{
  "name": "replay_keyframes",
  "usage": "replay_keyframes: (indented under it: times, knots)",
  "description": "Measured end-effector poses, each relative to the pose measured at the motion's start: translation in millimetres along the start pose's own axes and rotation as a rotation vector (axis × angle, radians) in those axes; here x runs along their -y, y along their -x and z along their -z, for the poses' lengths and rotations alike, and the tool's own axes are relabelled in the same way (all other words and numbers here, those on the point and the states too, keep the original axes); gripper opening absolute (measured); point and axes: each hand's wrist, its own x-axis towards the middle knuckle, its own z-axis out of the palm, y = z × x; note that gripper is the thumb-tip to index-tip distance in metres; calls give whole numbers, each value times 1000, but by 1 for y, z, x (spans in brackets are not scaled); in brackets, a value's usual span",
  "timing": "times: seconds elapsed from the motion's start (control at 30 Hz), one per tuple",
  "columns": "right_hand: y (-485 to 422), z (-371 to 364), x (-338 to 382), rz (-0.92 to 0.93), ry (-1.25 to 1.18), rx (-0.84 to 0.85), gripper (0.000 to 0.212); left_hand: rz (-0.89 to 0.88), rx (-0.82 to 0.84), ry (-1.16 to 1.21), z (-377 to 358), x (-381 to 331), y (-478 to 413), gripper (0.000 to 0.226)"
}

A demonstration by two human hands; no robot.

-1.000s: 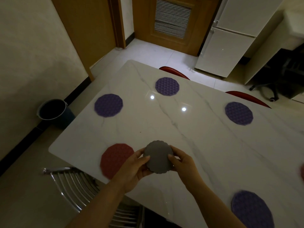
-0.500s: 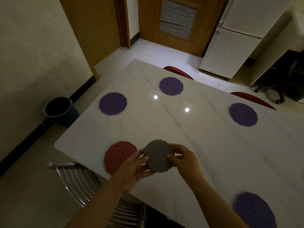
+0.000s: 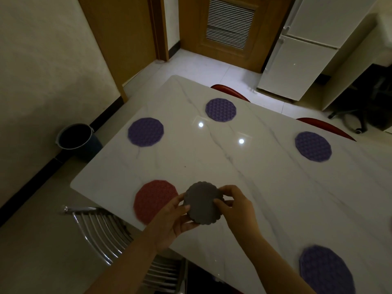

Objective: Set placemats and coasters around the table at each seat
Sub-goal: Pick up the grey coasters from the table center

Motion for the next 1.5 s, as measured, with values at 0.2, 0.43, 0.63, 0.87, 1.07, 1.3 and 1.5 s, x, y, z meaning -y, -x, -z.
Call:
replay_keyframes:
  times: [0.2,0.43,0.63,0.87,1.07,1.3,1.5]
  knots:
    - [-12,5,3,-205,-356,-4,9,-32,-8,-5,-2,-6,5,44]
    - [-31,15,-26,-452,-630,-25,12,-194,-163,42,24,-32,18,38]
    - [-29,-50,-55,-510,-402,-8,18,-289,-255,46,44,-45,27,32]
    - [-40,-61,-66,-462,175,23,16,-249,-210,28,42,-41,32,47]
    - [-28,-64,-69,-468,308,124,15,-178,-175,23,41,-42,30,47]
    - [-13,-60,-59,-421,454,142,36,-148,-136,-23,38,-41,29,42]
    - [1,-36,-12,-160,37,25,40,-116,-104,-69,33,-35,26,45]
